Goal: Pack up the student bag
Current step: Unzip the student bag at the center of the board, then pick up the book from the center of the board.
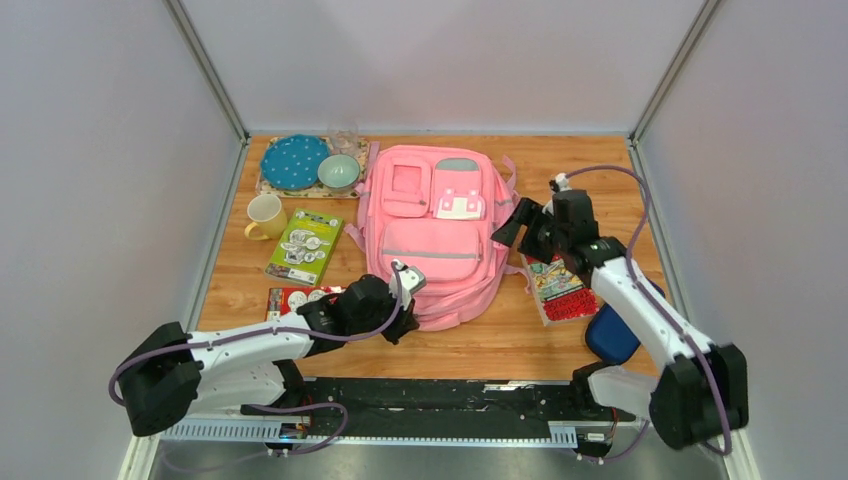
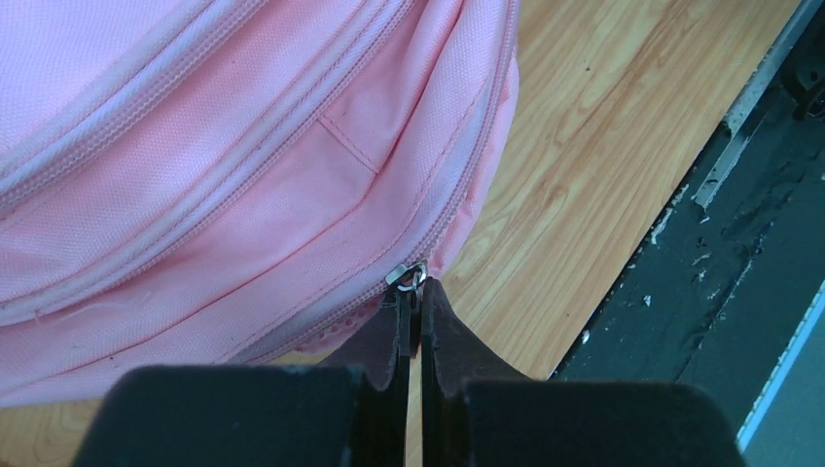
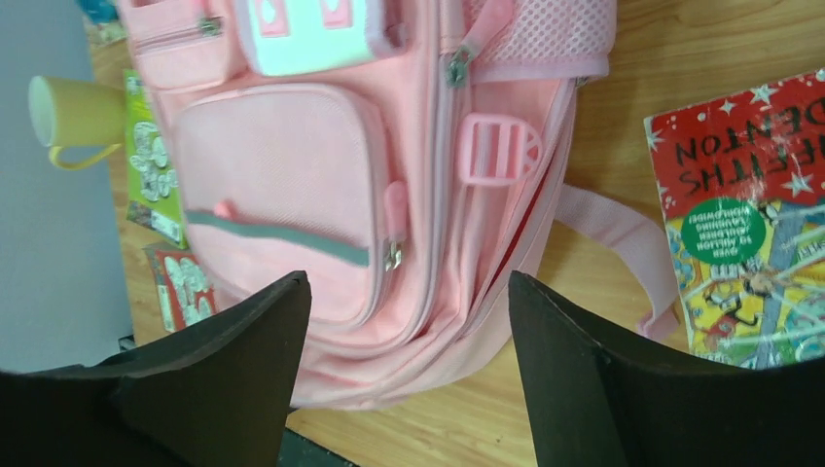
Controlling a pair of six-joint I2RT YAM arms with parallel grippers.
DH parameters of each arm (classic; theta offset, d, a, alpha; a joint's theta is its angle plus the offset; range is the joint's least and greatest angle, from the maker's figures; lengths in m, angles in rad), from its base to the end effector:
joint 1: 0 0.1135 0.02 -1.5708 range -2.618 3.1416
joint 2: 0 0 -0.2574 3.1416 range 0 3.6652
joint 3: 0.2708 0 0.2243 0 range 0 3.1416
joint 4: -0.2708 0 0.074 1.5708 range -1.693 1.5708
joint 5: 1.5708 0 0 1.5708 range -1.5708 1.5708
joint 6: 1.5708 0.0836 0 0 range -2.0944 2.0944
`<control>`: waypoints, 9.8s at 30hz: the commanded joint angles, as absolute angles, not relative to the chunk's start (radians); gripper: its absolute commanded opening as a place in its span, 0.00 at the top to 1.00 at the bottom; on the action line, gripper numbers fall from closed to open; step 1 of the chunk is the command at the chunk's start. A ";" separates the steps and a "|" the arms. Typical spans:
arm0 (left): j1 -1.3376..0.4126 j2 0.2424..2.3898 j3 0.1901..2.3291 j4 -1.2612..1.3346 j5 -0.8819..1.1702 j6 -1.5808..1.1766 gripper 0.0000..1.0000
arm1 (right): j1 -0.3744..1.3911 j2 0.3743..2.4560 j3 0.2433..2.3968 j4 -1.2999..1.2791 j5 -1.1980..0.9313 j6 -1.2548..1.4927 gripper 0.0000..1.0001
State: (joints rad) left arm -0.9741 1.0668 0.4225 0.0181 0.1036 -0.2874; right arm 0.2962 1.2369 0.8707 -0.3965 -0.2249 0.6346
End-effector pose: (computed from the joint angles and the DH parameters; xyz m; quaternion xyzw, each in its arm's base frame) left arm 0.1231 -0.1967 0.1650 0.3216 0.8295 -0.3052 0.3397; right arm 0.2541 0.0970 0.2279 0.1104 0.9080 0.2675 0.3028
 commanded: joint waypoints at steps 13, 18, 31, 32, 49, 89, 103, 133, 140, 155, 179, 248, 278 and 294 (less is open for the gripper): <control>-1.008 1.166 0.580 0.153 0.221 -0.314 1.00 | 0.610 0.626 0.359 -0.201 -0.227 1.272 0.21; -1.020 1.195 0.588 0.160 0.221 -0.314 1.00 | 0.670 0.735 0.353 -0.078 -0.230 1.324 0.21; -1.028 1.189 0.584 0.179 0.227 -0.325 1.00 | 0.811 0.868 0.319 0.064 -0.060 1.480 0.22; -1.029 1.187 0.583 0.183 0.229 -0.325 1.00 | 0.811 0.873 0.319 0.074 -0.051 1.485 0.23; -1.031 1.164 0.572 0.190 0.230 -0.321 1.00 | 0.844 1.135 0.376 0.206 -0.084 1.483 0.69; -0.861 0.874 0.475 -0.340 0.225 -0.153 1.00 | 0.683 0.943 0.420 -0.026 0.075 1.247 1.00; -0.859 1.123 0.580 -0.531 0.068 -0.184 1.00 | 0.644 0.946 0.509 -0.120 0.049 1.082 1.00; -0.807 0.836 0.529 -0.371 -0.328 -0.413 0.22 | 0.644 0.746 0.609 -0.394 0.087 0.919 0.19; -0.807 0.802 0.566 -0.436 -0.330 -0.448 0.21 | 0.643 0.667 0.718 -0.648 0.242 0.836 0.11; -0.807 0.537 0.463 -0.548 -0.293 -0.517 0.16 | 0.641 0.460 0.641 -0.775 0.130 0.905 0.10; -0.103 0.772 0.611 -0.669 -0.092 -0.483 0.10 | 0.868 1.195 0.978 -0.356 -0.207 0.816 0.12; 0.236 0.759 0.276 -0.462 0.549 -0.568 0.57 | 1.049 2.059 1.473 -0.106 -0.357 0.850 0.55; 0.236 0.652 0.721 -0.773 0.190 -0.419 0.18 | 0.967 1.663 1.445 -0.224 -0.250 0.758 1.00; 0.213 0.661 0.353 -0.007 0.867 -0.831 0.17 | 0.785 1.381 1.063 -0.207 -0.202 0.784 1.00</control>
